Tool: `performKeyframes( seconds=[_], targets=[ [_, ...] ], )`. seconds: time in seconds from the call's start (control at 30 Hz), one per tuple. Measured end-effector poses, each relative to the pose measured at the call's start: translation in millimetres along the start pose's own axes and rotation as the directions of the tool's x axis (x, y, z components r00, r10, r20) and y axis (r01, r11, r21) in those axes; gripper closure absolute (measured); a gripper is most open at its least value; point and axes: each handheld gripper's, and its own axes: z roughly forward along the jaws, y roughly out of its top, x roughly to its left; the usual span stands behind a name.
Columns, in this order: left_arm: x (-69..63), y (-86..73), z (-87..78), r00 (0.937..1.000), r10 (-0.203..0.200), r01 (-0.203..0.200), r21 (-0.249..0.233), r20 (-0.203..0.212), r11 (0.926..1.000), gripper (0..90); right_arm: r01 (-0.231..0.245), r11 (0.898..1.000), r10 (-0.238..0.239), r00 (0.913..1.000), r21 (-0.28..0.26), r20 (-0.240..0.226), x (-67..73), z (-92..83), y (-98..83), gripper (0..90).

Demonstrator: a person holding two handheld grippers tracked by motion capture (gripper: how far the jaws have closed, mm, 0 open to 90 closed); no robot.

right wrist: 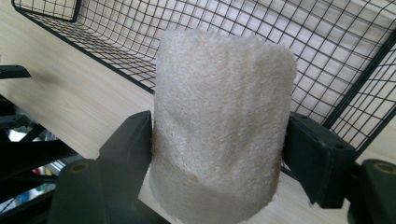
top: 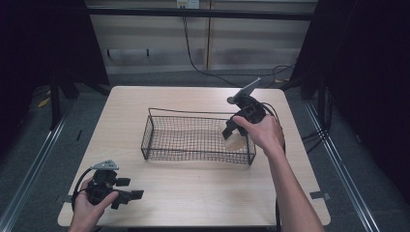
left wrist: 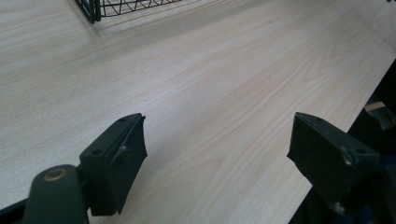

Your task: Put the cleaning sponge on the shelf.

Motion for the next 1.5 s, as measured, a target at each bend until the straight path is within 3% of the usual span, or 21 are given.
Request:
performKeyframes(
  seconds=[0.27,0.73,1.07,1.27,1.5],
  targets=[
    [0.1,0.0,-0.1,1.0,0.0,0.0,0.0,-0.001,1.0,18.6,-0.045,0.999,0.045,0.999,-0.004,0.001,-13.3,10.1,1.0,27.0],
    [0.2,-0.1,-0.7,1.0,0.003,-0.003,0.0,-0.001,1.0,18.6,-0.119,0.993,0.121,0.9906,-0.024,0.064,-29.6,30.2,3.8,27.0],
    [-0.3,0.0,-0.3,1.0,0.006,-0.006,0.002,0.0,1.0,18.6,-0.138,0.99,0.138,0.9881,-0.014,0.068,-36.8,39.9,2.9,26.9],
    [-0.3,0.0,-0.2,1.0,0.005,-0.005,0.002,-0.001,1.0,18.6,-0.159,0.987,0.16,0.9811,-0.019,0.109,-38.6,45.2,1.5,26.9],
    [-0.1,0.0,-0.5,1.0,0.005,-0.005,0.001,0.0,1.0,18.6,-0.166,0.986,0.166,0.9798,-0.013,0.111,-38.7,50.8,1.6,26.9]
  ],
)
